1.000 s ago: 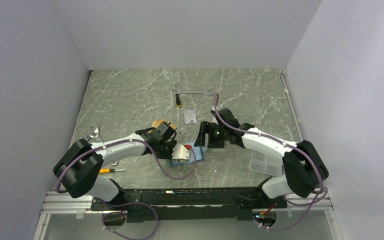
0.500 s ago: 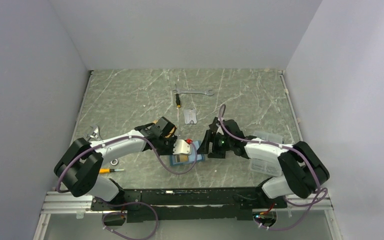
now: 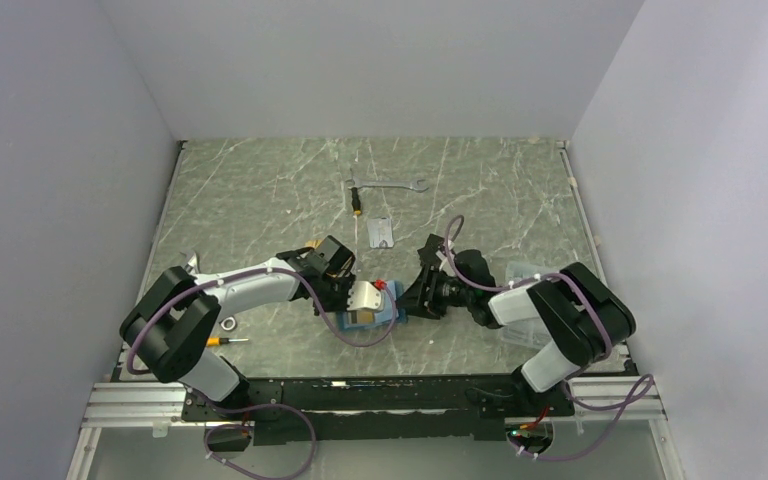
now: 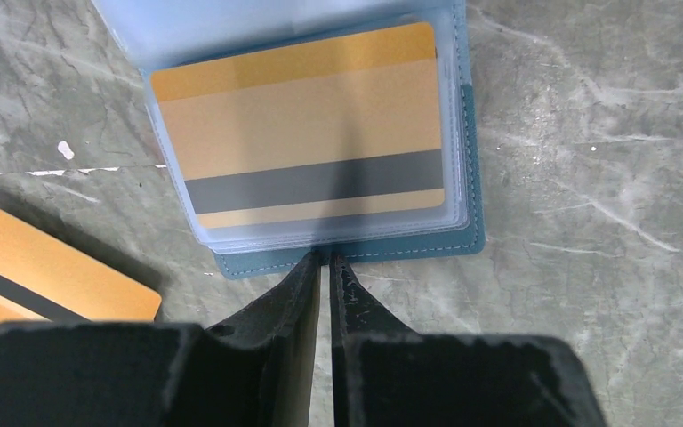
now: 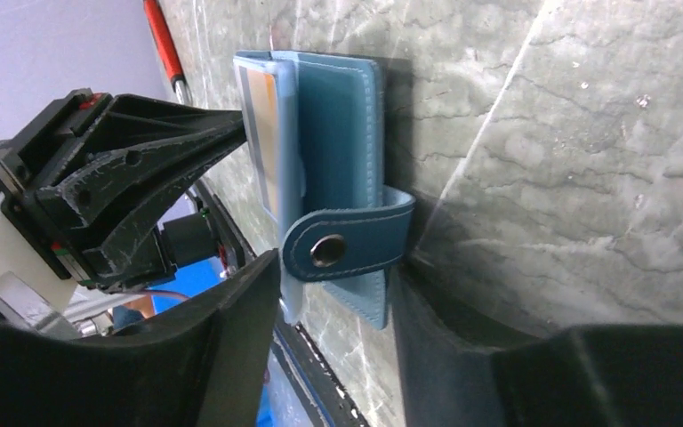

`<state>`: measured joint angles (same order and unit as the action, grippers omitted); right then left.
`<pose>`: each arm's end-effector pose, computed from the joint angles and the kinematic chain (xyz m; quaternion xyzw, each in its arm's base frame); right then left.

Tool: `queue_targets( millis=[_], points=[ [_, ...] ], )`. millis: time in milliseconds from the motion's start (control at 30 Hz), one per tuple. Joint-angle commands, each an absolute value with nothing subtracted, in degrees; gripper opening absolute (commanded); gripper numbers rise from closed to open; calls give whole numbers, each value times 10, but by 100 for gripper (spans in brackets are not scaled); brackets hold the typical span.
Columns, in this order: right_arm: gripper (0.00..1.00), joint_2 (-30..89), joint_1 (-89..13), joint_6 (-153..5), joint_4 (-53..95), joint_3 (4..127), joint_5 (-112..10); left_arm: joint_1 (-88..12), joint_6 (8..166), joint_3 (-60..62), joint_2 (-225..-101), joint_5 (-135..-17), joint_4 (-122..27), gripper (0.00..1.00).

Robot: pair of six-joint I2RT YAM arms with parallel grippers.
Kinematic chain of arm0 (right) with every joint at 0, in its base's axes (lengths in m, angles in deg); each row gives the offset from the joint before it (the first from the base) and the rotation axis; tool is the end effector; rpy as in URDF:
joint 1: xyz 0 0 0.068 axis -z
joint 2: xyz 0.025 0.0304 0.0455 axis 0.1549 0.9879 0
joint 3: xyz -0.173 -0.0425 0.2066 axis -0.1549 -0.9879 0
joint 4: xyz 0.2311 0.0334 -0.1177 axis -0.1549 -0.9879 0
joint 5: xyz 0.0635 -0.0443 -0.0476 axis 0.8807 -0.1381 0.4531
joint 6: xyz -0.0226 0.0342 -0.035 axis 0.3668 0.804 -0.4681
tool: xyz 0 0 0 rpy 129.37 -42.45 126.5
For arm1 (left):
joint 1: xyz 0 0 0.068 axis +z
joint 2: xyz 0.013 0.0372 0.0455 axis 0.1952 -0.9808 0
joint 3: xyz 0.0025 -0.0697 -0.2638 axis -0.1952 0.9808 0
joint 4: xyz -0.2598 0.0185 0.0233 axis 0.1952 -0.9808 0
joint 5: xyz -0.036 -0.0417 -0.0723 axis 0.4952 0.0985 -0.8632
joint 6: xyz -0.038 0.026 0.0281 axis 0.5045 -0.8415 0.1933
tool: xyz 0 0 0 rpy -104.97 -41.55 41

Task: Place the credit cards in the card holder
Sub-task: Close the card holder at the center of the board.

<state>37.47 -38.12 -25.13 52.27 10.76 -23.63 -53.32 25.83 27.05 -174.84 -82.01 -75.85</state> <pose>0.2027 0.1365 0.1092 0.0663 0.8636 0.4821 0.1317 0.1971 -0.1897 0.1618 0.7175 0.6574 -0.1102 0.2023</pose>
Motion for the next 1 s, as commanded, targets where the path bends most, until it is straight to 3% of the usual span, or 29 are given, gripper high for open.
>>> queue_targets(
  millis=[0, 367, 500, 667, 967],
  points=[
    [47, 421, -382, -212, 665, 89, -190, -533, 271, 287, -1746, -827, -729, 15],
    [45, 436, -389, -225, 647, 124, -191, -534, 281, 293, -1734, -826, -726, 16],
    [36, 450, -412, -243, 601, 157, -214, -534, 288, 287, -1729, -835, -728, 16],
    [2, 456, -425, -261, 550, 176, -240, -516, 300, 266, -1717, -873, -748, 17],
    [0, 279, -450, -390, 316, 234, -315, -353, 344, 180, -1675, -1029, -789, 28]
  ],
)
